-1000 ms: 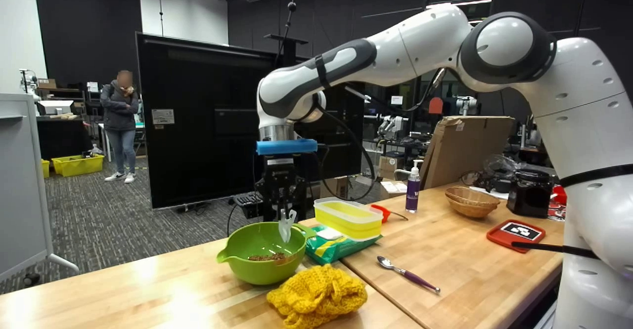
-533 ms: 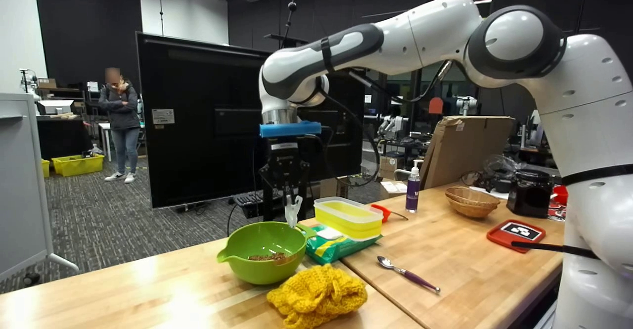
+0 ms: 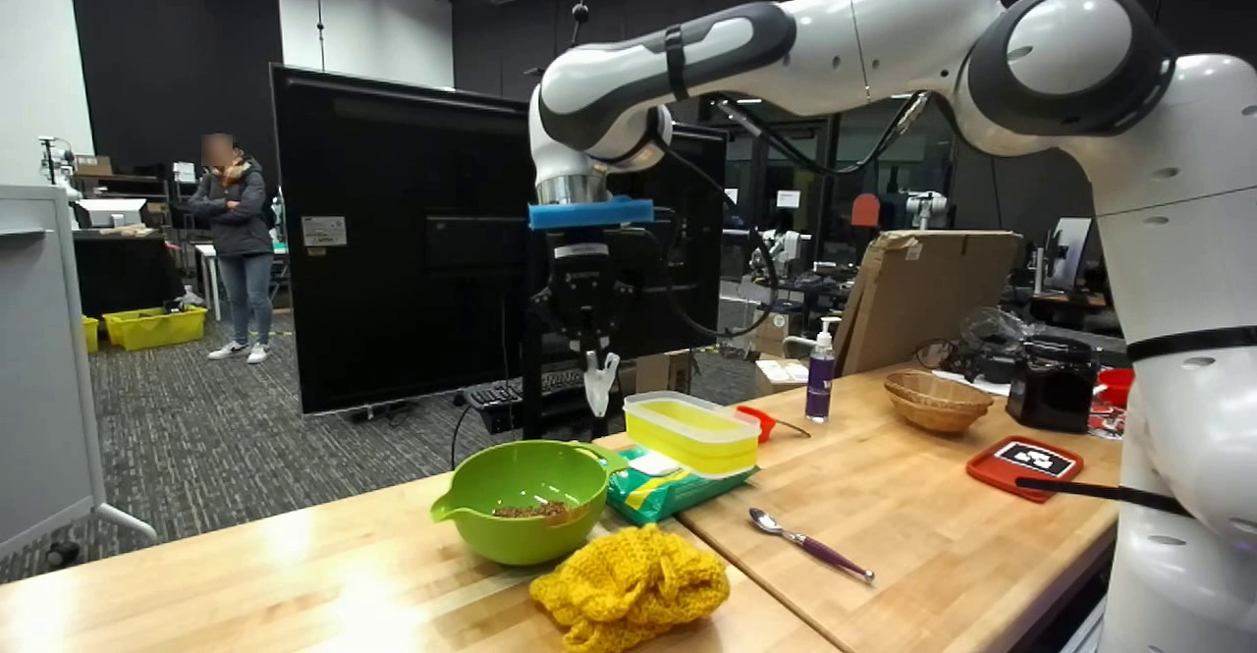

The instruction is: Take the white clip out of the green bowl and place it to the right of the yellow knitted item

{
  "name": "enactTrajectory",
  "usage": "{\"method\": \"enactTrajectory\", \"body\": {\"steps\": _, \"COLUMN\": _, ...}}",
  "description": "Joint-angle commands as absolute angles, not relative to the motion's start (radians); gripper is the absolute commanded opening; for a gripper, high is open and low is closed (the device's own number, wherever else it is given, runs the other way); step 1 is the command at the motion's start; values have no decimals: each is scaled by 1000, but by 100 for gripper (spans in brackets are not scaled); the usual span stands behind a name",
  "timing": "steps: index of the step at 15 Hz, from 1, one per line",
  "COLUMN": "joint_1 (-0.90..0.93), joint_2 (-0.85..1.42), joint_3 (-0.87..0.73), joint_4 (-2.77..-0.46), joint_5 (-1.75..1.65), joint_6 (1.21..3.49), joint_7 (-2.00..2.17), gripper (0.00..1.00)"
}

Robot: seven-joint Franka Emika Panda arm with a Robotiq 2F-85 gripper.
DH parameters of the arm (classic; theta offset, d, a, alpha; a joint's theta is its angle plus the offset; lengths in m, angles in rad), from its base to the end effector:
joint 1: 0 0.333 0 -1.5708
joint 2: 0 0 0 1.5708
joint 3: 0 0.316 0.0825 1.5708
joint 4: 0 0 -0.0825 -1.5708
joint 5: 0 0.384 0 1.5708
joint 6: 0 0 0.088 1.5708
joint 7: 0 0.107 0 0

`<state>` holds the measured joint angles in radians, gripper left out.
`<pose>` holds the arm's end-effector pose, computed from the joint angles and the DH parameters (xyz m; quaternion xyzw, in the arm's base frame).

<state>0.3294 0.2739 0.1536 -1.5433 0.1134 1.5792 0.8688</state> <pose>0.5457 0.2890 0.4794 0.9703 -0.1972 -0.1394 0.0130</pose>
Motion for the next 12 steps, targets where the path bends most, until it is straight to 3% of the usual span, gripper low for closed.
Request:
{"method": "enactTrajectory", "body": {"steps": 1, "joint_1": 314, "joint_2": 173, "joint_3": 158, "joint_4": -1633, "joint_5": 122, "joint_6": 1577, "joint_7": 914, "gripper": 3}}
{"method": "enactTrajectory", "body": {"steps": 12, "joint_1": 244, "joint_2": -140, "joint_3": 169, "joint_4": -2025, "joint_5": 181, "joint_6": 1672, "joint_7": 953, "gripper": 3}}
